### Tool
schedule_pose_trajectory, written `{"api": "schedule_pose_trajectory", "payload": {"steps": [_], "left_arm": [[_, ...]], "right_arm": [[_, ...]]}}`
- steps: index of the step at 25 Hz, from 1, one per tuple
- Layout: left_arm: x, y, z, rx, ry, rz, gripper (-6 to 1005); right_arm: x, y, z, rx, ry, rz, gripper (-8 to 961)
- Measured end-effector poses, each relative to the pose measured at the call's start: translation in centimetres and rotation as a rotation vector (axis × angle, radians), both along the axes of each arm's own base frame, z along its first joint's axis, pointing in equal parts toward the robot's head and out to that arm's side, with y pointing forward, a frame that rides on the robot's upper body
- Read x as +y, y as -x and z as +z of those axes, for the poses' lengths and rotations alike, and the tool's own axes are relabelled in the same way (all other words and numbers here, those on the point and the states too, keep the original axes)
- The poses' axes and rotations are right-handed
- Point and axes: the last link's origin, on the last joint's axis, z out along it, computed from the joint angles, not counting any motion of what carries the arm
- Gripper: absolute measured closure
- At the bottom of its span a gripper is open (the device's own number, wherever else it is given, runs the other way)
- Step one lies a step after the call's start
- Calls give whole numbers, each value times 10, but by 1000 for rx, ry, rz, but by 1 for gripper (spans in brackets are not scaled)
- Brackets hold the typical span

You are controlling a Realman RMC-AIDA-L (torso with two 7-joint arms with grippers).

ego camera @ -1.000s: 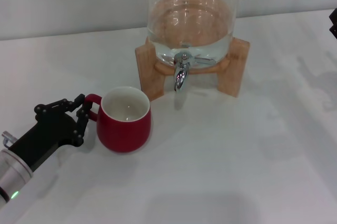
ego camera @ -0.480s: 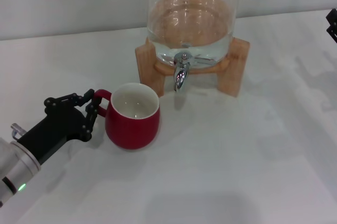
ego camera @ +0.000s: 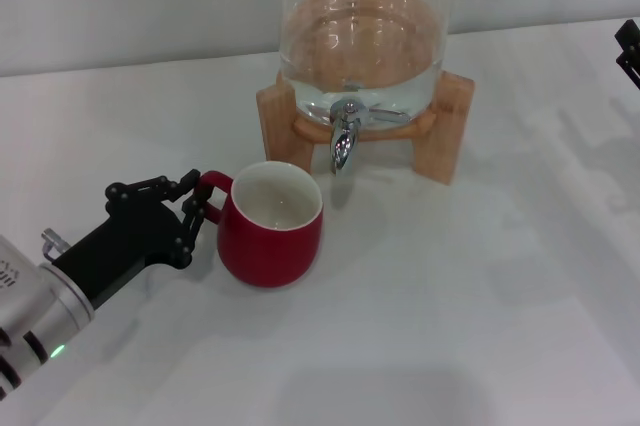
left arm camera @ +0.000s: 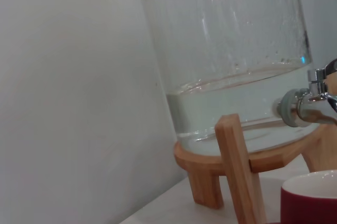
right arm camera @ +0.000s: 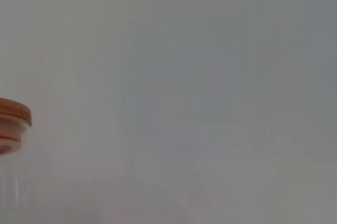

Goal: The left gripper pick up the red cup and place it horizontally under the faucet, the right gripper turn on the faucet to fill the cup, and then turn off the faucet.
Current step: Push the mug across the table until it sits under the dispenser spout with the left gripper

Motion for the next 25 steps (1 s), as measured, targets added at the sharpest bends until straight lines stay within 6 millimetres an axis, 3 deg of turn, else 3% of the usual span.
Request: {"api": "schedule_pose_trajectory", "payload": {"steps": [18,25], "left_arm": [[18,-16,-5,15,17,-9,879],[15,-20,-8,16,36,-30,878]], "right_arm": [[5,5,1,-8,-6,18,112],[5,5,2,-10,-7,18,111]]}}
